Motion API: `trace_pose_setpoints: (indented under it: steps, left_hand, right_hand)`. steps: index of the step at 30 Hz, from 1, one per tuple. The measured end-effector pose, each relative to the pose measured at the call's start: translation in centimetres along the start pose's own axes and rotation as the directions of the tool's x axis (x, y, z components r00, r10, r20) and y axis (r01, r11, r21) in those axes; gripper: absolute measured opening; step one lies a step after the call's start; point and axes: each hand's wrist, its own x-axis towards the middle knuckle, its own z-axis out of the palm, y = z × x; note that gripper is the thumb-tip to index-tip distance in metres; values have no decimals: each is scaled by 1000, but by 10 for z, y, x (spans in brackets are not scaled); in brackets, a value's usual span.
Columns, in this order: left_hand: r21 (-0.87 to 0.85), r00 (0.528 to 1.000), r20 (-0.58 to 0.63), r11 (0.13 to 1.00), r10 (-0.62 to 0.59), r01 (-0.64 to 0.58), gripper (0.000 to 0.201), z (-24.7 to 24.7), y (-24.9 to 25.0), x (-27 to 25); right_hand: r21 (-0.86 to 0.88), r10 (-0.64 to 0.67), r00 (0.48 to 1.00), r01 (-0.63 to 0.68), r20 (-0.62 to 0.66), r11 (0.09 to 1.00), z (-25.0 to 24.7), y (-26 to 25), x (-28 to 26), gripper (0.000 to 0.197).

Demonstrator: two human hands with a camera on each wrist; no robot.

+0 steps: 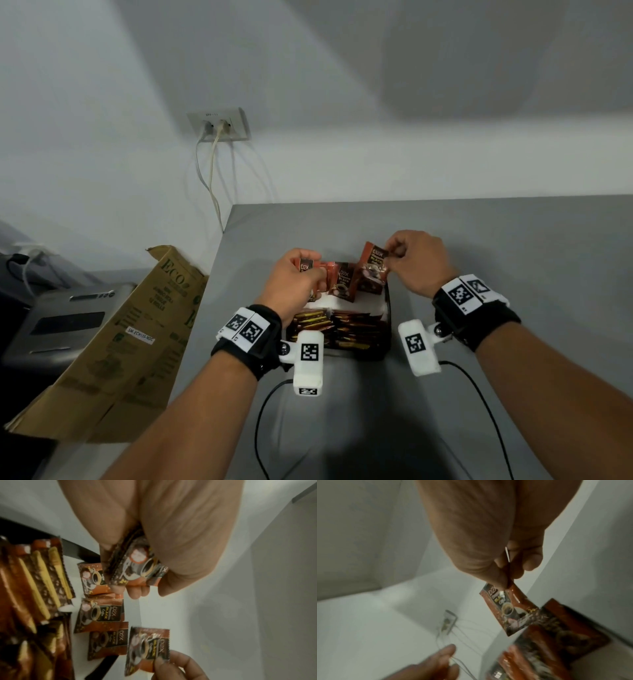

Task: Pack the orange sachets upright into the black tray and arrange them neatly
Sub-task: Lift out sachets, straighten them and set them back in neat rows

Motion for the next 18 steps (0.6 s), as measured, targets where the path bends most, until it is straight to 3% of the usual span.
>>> trace_pose_setpoints:
  steps: [5, 18]
  left_hand:
    - [53, 999, 16, 998, -30, 30, 27, -4, -12, 0]
    - [53, 998, 31, 997, -50, 48, 25, -15, -22, -6]
  right_hand:
    - [-102, 119, 992, -115, 40, 988, 29, 20, 4, 20]
    - [-233, 61, 996, -47, 57, 971, 59, 27, 18, 16]
